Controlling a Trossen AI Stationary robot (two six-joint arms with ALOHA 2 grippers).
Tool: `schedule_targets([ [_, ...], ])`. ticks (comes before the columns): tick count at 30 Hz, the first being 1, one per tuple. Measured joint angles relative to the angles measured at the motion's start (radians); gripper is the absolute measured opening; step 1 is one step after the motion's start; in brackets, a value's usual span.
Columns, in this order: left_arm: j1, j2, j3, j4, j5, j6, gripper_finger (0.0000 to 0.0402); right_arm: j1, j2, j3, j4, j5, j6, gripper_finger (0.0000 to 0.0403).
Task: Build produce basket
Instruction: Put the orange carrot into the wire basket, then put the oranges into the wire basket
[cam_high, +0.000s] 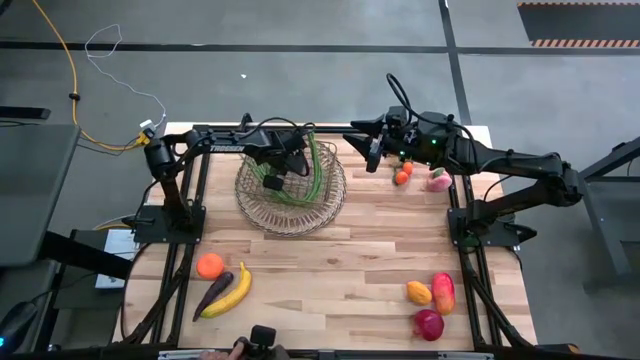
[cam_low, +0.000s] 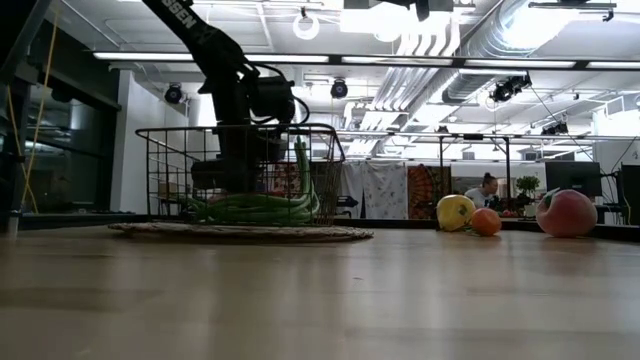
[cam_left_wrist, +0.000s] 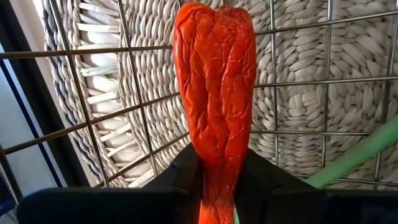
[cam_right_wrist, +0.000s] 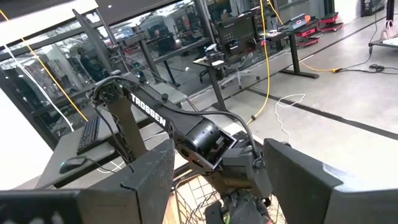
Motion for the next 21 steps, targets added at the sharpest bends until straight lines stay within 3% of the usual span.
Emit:
schedule_targets([
  [6, -0.001, 0.000, 0.000, 0.001, -0.005, -0.009, 0.0080, 0.000, 0.000, 0.000, 0.000, 0.000, 0.000, 0.0236],
  [21, -0.013, -0.003, 0.085, -0.071, -0.015, -0.126, 0.0223, 0.000, 0.000, 0.000, 0.000, 0.000, 0.000, 0.0236],
])
